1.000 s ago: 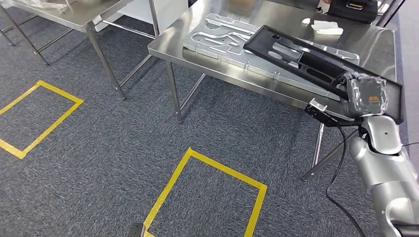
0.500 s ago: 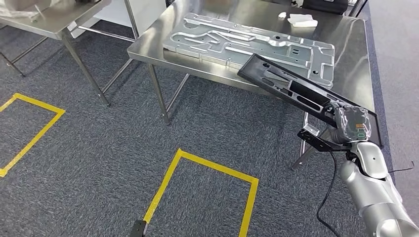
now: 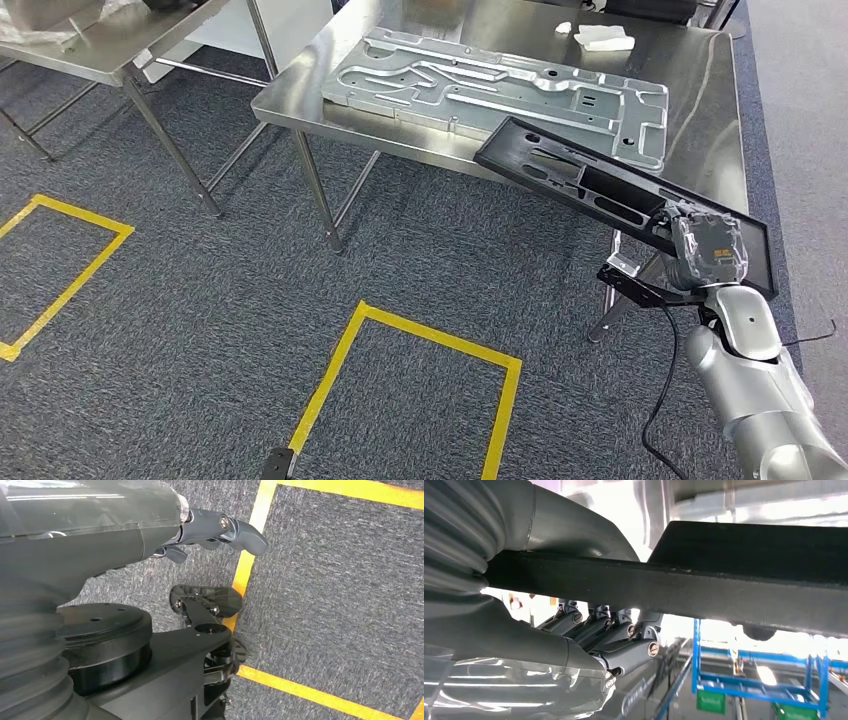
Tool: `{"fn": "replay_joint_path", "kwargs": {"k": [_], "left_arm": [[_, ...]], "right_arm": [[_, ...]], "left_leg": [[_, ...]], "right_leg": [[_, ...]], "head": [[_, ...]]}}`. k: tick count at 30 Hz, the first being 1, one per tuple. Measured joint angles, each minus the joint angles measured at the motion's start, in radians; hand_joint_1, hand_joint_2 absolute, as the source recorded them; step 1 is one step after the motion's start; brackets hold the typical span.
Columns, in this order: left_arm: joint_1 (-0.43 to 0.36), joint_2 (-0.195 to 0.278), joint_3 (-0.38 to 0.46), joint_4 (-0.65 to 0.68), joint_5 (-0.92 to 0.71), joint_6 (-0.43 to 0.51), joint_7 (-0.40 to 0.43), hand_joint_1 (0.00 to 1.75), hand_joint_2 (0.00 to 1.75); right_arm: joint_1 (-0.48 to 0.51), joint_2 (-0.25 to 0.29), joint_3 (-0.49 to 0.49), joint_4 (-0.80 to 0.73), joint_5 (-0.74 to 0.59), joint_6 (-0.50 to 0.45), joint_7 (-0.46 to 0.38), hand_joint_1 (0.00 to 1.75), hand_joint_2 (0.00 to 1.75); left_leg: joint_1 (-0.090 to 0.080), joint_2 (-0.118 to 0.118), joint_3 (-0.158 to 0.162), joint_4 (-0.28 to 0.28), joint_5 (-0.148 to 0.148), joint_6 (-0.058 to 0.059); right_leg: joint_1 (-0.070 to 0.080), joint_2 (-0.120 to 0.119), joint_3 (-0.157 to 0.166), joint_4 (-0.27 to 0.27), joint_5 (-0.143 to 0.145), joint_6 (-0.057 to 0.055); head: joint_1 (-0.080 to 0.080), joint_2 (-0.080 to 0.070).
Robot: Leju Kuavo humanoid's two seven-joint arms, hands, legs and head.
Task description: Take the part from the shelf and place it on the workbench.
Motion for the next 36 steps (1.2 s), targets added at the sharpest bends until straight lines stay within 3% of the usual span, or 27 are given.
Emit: {"fn": "replay_joint_path", "kwargs": {"k": [13, 20, 27, 31, 33, 36], "left_arm": [[0.002, 0.005, 0.0, 0.0, 0.01, -0.006, 0.01, 0.0, 1.75], [0.007, 0.006, 0.0, 0.0, 0.019, -0.019, 0.012, 0.0, 1.75], [0.006, 0.006, 0.0, 0.0, 0.02, -0.04, 0.027, 0.0, 1.75], [0.007, 0.008, 0.0, 0.0, 0.018, -0.062, 0.034, 0.0, 1.75], [0.007, 0.008, 0.0, 0.0, 0.016, -0.061, 0.036, 0.0, 1.75], [0.008, 0.007, 0.0, 0.0, 0.016, -0.055, 0.036, 0.0, 1.75]], "right_arm": [[-0.298, -0.013, 0.088, 0.08, 0.109, 0.126, 0.086, 1.75, 1.75], [-0.364, -0.013, 0.123, 0.111, 0.108, 0.162, 0.081, 1.75, 1.75], [-0.368, -0.015, 0.136, 0.142, 0.09, 0.143, 0.061, 1.75, 1.75], [-0.365, -0.015, 0.147, 0.152, 0.09, 0.137, 0.073, 1.75, 1.75], [-0.367, -0.014, 0.152, 0.153, 0.09, 0.137, 0.083, 1.75, 1.75], [-0.367, -0.017, 0.155, 0.154, 0.09, 0.135, 0.092, 1.75, 1.75]], "left_leg": [[-0.001, 0.0, -0.003, 0.004, 0.001, 0.0], [-0.001, 0.0, -0.003, 0.004, 0.001, 0.0], [-0.001, 0.0, -0.003, 0.004, 0.001, 0.0], [-0.001, 0.003, 0.009, -0.02, -0.007, 0.023], [0.008, 0.004, 0.034, -0.041, -0.007, 0.029], [0.018, 0.007, 0.057, -0.045, -0.014, 0.022]], "right_leg": [[-0.001, 0.0, -0.002, 0.0, 0.003, 0.002], [-0.001, 0.0, -0.002, 0.0, 0.003, 0.002], [-0.001, 0.0, -0.002, 0.0, 0.003, 0.002], [-0.006, 0.001, 0.002, 0.008, 0.022, 0.015], [-0.006, 0.003, -0.016, 0.046, 0.005, 0.02], [-0.017, 0.006, -0.107, 0.199, -0.062, 0.037]], "head": [[0.0, 0.0], [0.0, 0.0], [0.0, 0.0], [0.0, 0.0], [0.0, 0.0], [0.0, 0.0]]}}
